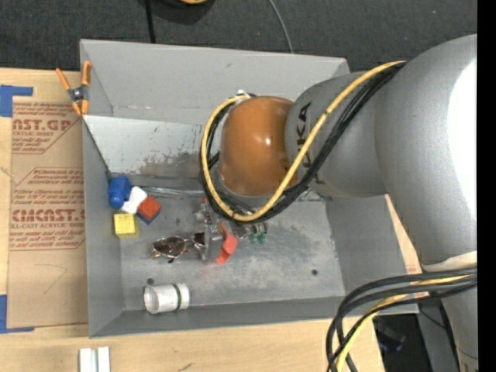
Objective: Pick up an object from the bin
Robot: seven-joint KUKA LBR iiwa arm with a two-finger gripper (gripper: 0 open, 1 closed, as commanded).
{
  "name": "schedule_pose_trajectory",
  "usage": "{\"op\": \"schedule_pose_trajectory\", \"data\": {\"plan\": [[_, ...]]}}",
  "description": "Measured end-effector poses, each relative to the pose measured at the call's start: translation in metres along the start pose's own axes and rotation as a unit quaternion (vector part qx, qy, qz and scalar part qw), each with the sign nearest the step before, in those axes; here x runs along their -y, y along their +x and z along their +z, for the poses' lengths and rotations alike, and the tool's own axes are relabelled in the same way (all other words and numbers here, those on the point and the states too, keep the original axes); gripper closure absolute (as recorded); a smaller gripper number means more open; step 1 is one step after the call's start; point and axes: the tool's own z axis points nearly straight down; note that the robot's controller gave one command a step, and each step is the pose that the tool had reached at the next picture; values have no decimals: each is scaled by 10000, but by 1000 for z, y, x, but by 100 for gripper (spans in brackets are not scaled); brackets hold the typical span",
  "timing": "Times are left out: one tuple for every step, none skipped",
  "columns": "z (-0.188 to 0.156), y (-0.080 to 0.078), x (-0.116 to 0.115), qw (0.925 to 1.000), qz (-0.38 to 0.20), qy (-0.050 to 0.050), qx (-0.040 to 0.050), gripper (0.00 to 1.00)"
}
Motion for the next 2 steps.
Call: {"op": "schedule_pose_trajectory", "data": {"plan": [[-42, 10, 6, 10000, -18, 7, -34, 100], [-109, -4, 0, 10000, 1, 5, -17, 100]]}}
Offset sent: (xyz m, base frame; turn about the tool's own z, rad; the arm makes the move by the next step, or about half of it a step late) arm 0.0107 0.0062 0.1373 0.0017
